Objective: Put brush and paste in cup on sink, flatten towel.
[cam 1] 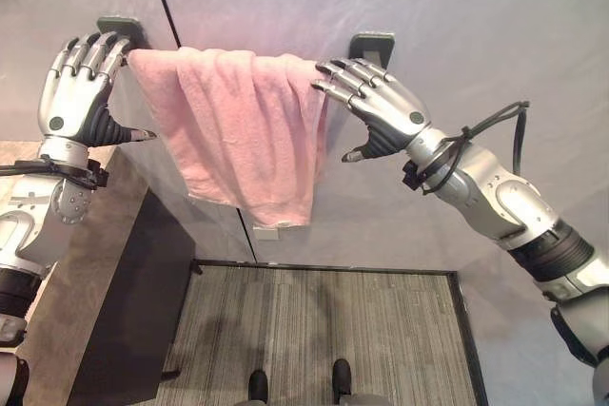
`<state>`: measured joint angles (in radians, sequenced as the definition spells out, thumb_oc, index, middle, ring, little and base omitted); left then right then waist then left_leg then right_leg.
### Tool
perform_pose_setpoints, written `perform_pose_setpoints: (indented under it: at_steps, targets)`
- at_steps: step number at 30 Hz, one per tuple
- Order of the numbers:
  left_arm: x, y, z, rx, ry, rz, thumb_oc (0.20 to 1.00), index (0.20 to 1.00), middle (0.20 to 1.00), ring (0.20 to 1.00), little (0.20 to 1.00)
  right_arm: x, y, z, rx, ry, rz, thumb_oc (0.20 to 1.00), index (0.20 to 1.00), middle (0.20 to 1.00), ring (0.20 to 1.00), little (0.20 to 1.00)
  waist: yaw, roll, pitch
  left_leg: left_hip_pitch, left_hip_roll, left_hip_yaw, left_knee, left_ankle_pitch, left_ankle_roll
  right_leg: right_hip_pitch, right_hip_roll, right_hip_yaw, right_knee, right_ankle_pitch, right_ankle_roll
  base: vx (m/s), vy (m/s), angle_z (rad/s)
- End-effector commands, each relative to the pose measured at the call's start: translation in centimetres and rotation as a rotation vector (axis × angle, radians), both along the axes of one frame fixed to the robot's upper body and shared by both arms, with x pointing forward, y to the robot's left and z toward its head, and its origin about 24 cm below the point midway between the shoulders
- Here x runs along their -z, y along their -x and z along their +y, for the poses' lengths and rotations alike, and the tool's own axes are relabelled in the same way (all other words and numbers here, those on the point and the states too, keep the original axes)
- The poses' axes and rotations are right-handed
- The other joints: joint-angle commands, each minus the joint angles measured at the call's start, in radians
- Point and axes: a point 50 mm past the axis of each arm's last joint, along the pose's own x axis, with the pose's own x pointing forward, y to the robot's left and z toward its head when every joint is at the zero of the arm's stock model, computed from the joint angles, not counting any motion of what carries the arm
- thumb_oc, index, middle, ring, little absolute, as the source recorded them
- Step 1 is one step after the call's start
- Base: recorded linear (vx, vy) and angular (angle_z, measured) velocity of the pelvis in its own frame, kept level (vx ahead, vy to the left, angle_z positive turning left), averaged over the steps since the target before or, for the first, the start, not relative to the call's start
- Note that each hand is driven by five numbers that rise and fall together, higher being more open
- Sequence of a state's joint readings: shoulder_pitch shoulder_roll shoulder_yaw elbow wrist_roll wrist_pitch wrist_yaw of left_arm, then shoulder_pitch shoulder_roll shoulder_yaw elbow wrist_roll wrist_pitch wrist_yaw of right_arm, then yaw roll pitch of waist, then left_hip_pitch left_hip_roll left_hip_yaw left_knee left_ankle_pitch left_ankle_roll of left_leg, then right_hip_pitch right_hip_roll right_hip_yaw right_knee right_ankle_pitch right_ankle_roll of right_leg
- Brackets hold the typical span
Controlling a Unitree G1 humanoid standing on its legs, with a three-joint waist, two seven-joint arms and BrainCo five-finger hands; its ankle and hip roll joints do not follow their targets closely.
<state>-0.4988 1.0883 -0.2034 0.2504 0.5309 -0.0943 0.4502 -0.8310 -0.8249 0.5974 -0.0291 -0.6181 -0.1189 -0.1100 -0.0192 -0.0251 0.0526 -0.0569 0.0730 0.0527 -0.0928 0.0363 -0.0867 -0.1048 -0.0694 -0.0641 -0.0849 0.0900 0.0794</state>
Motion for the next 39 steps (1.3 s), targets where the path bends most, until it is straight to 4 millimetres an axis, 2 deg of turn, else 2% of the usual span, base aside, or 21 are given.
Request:
perform_pose_setpoints:
  at_steps: [1,5,7,11,17,21,25,28,32,34,35,38,39]
  targets:
    - [-2.6,0.0,-0.4,0.011,-0.092,-0.082,1.0,1.0,1.0,1.0,1.0,3.3,0.2,-0.9,0.021,0.126,0.08,1.0,1.0,1.0,1.0,1.0,-0.001,-0.011,-0.061,-0.01,0.005,0.045,0.006,-0.013,-0.015,-0.013,-0.125,0.067,0.004,0.015,0.108,0.0,0.0,0.0]
    - [-2.3,-0.3,-0.6,0.012,-0.129,-0.048,1.0,1.0,1.0,1.0,1.0,3.8,0.2,-1.0,0.022,0.151,0.094,1.0,1.0,1.0,1.0,1.0,-0.007,-0.004,-0.063,-0.006,0.004,0.046,0.006,-0.015,-0.016,-0.012,-0.125,0.073,0.003,0.014,0.107,0.01,0.001,0.0]
    - [-2.2,-0.2,-0.5,0.004,-0.174,-0.021,1.0,1.0,1.0,1.0,1.0,3.3,0.4,-0.8,0.009,0.151,0.081,1.0,1.0,1.0,1.0,1.0,-0.009,0.0,-0.061,-0.007,0.004,0.048,0.006,-0.016,-0.016,-0.016,-0.125,0.076,0.002,0.015,0.109,0.0,0.0,0.0]
    - [-1.5,0.0,0.2,-0.047,-0.306,0.091,1.0,1.0,1.0,1.0,1.0,2.1,0.8,-0.4,-0.028,0.142,0.076,1.0,1.0,1.0,1.0,1.0,-0.009,0.007,-0.063,-0.009,0.007,0.057,0.006,-0.015,-0.016,-0.026,-0.122,0.087,0.001,0.018,0.11,0.01,-0.009,-0.04]
    - [-1.0,-0.4,1.5,-0.119,-0.411,0.206,1.0,1.0,1.0,1.0,1.0,0.8,0.7,0.7,-0.069,0.16,0.061,1.0,1.0,1.0,1.0,1.0,-0.012,0.016,-0.064,-0.01,0.008,0.068,0.006,-0.013,-0.017,-0.033,-0.118,0.094,0.0,0.021,0.111,0.0,-0.006,-0.03]
    - [-0.8,-0.5,2.6,-0.181,-0.456,0.264,1.0,1.0,1.0,1.0,1.0,0.7,0.2,0.8,-0.05,0.183,0.064,1.0,1.0,1.0,1.0,1.0,-0.011,0.02,-0.064,-0.007,0.009,0.072,0.006,-0.013,-0.016,-0.034,-0.116,0.1,0.0,0.023,0.112,0.0,-0.01,-0.11]
    - [0.1,-0.5,4.0,-0.238,-0.452,0.322,1.0,1.0,1.0,1.0,1.0,0.9,-0.3,0.3,-0.017,0.203,0.07,1.0,1.0,1.0,1.0,1.0,-0.011,0.019,-0.068,0.003,0.01,0.075,0.006,-0.016,-0.015,-0.029,-0.114,0.107,0.001,0.023,0.112,0.01,-0.008,-0.07]
    - [1.2,-0.2,5.1,-0.279,-0.372,0.339,1.0,1.0,1.0,1.0,1.0,0.9,-0.9,-0.5,0.037,0.203,0.066,1.0,1.0,1.0,1.0,1.0,-0.009,0.017,-0.074,0.013,0.009,0.075,0.006,-0.018,-0.014,-0.021,-0.114,0.109,0.002,0.02,0.111,0.0,0.0,-0.01]
    - [2.4,0.1,5.1,-0.264,-0.271,0.337,1.0,1.0,1.0,1.0,1.0,0.8,-1.0,-2.0,0.095,0.171,0.05,1.0,1.0,1.0,1.0,1.0,-0.008,0.016,-0.077,0.015,0.007,0.073,0.006,-0.018,-0.013,-0.014,-0.114,0.106,0.001,0.02,0.11,-0.01,0.002,-0.02]
    - [2.6,0.3,5.1,-0.264,-0.249,0.332,1.0,1.0,1.0,1.0,1.0,0.2,-0.3,-2.3,0.087,0.146,0.03,1.0,1.0,1.0,1.0,1.0,-0.013,0.016,-0.079,0.016,0.006,0.071,0.006,-0.018,-0.011,-0.012,-0.114,0.104,0.001,0.019,0.109,0.0,0.0,0.0]
    - [2.8,0.5,4.9,-0.25,-0.228,0.322,1.0,1.0,1.0,1.0,1.0,-0.1,0.7,-2.6,0.071,0.097,0.016,1.0,1.0,1.0,1.0,1.0,-0.018,0.015,-0.081,0.015,0.005,0.07,0.006,-0.019,-0.01,-0.01,-0.114,0.102,0.001,0.019,0.108,0.0,0.0,0.0]
    - [2.7,0.6,4.6,-0.234,-0.219,0.31,1.0,1.0,1.0,1.0,1.0,-0.4,1.4,-3.3,0.072,0.052,0.008,1.0,1.0,1.0,1.0,1.0,-0.025,0.011,-0.081,0.014,0.004,0.071,0.006,-0.02,-0.007,-0.012,-0.115,0.103,0.001,0.021,0.109,-0.02,0.016,0.0]
    - [2.5,0.8,4.6,-0.234,-0.209,0.3,1.0,1.0,1.0,1.0,1.0,-1.2,1.9,-3.8,0.066,-0.005,-0.011,1.0,1.0,1.0,1.0,1.0,-0.035,0.009,-0.079,0.014,0.002,0.075,0.006,-0.021,-0.005,-0.017,-0.114,0.109,0.001,0.025,0.111,-0.04,0.034,-0.02]
